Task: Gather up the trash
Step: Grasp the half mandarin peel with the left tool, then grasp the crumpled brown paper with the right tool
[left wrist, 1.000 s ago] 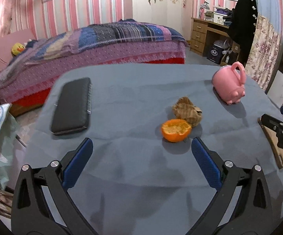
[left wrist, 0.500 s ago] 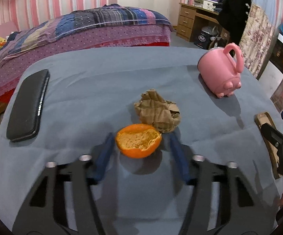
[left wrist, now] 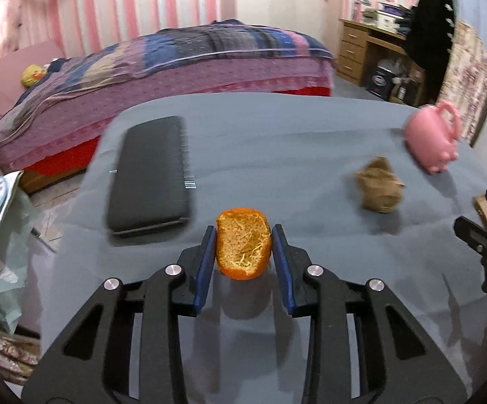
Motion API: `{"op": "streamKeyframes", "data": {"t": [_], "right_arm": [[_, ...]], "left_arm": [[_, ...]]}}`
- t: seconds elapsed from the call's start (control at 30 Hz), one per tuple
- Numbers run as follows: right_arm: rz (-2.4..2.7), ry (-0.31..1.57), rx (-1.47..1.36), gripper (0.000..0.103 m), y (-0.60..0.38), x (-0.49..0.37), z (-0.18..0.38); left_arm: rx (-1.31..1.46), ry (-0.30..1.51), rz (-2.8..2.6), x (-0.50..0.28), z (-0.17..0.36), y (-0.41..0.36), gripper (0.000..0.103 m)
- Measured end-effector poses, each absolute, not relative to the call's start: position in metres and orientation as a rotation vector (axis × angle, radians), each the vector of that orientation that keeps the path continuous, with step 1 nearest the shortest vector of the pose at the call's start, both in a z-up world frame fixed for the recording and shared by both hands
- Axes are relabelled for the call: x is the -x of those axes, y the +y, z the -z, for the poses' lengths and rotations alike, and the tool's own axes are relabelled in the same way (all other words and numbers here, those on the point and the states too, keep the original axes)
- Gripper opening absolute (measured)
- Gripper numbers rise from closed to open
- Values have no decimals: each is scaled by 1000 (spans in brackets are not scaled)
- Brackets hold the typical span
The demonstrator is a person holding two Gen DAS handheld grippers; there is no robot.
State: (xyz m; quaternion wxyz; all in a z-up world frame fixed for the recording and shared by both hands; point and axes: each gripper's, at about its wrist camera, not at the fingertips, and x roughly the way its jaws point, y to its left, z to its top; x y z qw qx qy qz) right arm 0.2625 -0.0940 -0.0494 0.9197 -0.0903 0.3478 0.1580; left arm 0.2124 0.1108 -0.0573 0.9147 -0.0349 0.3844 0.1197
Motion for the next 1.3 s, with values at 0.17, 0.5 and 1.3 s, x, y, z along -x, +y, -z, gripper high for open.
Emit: {"op": "streamKeyframes", "data": {"t": [0.17,0.5,1.3], "right_arm": [[-389,728,175,98,-64,-269,48],[-458,774,241,96,-16,-288,59],[-417,741,227,49,-51,-264,48]], "left_arm": [[128,762,-303,-210,54,140,32],[252,736,-356,-203,65,175,32],[162,725,-390,-198,61,153,32]]}}
